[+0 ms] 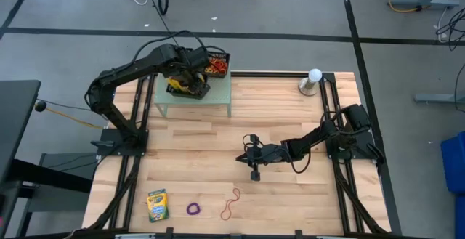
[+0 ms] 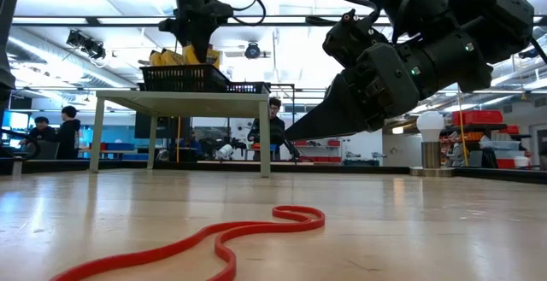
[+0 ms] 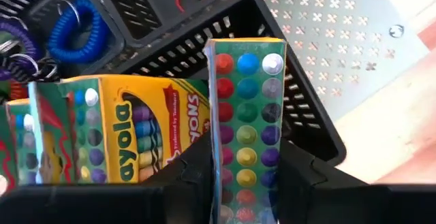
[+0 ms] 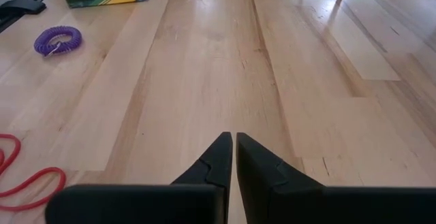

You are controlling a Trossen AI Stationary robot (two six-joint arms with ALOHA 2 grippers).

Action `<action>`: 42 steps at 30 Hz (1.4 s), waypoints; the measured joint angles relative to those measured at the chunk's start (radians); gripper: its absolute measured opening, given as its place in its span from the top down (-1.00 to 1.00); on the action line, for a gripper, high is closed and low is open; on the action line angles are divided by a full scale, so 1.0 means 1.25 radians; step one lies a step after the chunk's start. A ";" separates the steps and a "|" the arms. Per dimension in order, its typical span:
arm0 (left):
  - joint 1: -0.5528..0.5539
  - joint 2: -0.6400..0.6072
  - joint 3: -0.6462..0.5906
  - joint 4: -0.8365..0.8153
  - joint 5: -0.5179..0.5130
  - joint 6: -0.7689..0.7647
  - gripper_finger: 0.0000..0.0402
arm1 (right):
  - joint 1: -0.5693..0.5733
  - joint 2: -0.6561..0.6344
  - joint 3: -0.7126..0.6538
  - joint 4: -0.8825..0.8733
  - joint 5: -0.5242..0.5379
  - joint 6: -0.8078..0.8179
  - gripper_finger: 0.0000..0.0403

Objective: Pick & Place Office Desk Supplies
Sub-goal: Put the yellow crayon box into the bottom black bin, then put the red rubber band into the top right black bin

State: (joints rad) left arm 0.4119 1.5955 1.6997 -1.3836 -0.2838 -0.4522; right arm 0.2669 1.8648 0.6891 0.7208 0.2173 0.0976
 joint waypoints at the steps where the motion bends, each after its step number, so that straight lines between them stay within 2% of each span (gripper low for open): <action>1: 0.000 0.000 0.000 -0.001 -0.002 0.000 0.41 | 0.000 0.000 0.000 0.000 0.000 0.000 0.85; 10: -0.018 0.000 0.000 -0.002 -0.048 0.015 0.17 | 0.000 0.000 0.000 0.000 0.000 0.000 0.85; 20: -0.031 -0.005 0.000 -0.002 -0.052 0.043 -0.24 | 0.000 0.000 0.000 0.000 -0.006 0.000 0.85; 24: -0.032 -0.010 0.020 -0.011 -0.080 0.058 -0.30 | 0.000 0.000 0.000 0.000 -0.006 0.000 0.85; 32: -0.067 -0.011 0.122 -0.017 -0.110 0.099 -0.30 | 0.000 0.000 0.000 0.000 -0.006 0.000 0.85; 35: -0.100 -0.012 0.162 -0.036 -0.086 0.142 -0.25 | 0.000 0.000 0.000 0.000 -0.006 -0.003 0.85; 38: -0.169 -0.024 0.171 -0.040 -0.098 0.197 -0.12 | 0.000 0.000 0.000 0.000 -0.006 -0.007 0.85; 42: -0.280 -0.038 0.171 -0.011 -0.151 0.240 0.18 | 0.000 0.000 0.000 0.000 -0.006 -0.006 0.85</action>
State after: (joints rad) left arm 0.0615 1.5477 1.9133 -1.3974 -0.4725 -0.1526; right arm 0.2672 1.8652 0.6891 0.7204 0.2096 0.0896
